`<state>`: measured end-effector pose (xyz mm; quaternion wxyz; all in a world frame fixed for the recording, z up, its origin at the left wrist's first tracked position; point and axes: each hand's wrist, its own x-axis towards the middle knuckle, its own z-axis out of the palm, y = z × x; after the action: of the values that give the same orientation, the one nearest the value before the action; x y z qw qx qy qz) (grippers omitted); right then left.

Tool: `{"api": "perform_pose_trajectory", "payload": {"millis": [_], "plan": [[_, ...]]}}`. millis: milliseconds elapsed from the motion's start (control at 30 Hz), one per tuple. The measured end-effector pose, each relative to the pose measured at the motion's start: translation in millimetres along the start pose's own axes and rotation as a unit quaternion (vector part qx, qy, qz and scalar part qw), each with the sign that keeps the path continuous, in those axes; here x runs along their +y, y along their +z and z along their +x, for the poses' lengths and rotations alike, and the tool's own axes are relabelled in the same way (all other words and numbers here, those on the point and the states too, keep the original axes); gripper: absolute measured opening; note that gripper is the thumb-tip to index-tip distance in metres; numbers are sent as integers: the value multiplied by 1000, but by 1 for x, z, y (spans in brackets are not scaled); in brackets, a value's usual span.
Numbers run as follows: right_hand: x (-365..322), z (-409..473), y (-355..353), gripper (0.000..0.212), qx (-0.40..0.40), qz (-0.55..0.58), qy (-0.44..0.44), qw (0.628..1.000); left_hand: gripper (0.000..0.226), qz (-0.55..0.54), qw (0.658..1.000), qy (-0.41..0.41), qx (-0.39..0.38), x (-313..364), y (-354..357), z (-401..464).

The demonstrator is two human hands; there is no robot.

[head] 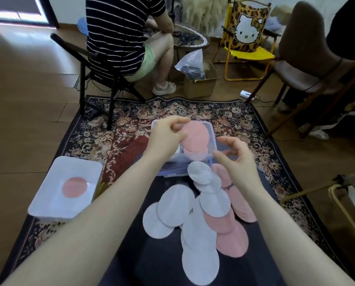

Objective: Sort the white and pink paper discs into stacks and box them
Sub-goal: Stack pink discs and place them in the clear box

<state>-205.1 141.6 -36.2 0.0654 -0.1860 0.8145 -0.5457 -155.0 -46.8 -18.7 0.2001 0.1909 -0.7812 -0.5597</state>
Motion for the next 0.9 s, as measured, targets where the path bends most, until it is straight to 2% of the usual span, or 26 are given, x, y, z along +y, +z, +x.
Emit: {"api": "perform_pose_trajectory", "payload": {"millis": [167, 300, 400, 500, 667, 767, 900], "plan": [[16, 19, 6, 25, -68, 18, 32, 997, 23, 65, 993, -45, -88, -8, 19, 30], [25, 22, 9, 26, -72, 72, 54, 993, 18, 185, 977, -9, -106, -21, 29, 37], [29, 20, 9, 28, -86, 128, 77, 985, 20, 289, 950, 16, -120, -24, 27, 34], [29, 20, 8, 29, -87, 143, 85, 982, 24, 339, 930, 22, -143, -26, 25, 31], [25, 20, 8, 29, -88, 146, 91, 981, 29, 338, 923, 10, -182, -28, 23, 33], [18, 16, 1, 30, -72, 150, 89, 982, 45, 297, 941, 8, -162, -25, 19, 31], [12, -2, -22, 29, -43, 133, 76, 987, 40, 203, 970, 69, -118, -3, 9, 3]]}}
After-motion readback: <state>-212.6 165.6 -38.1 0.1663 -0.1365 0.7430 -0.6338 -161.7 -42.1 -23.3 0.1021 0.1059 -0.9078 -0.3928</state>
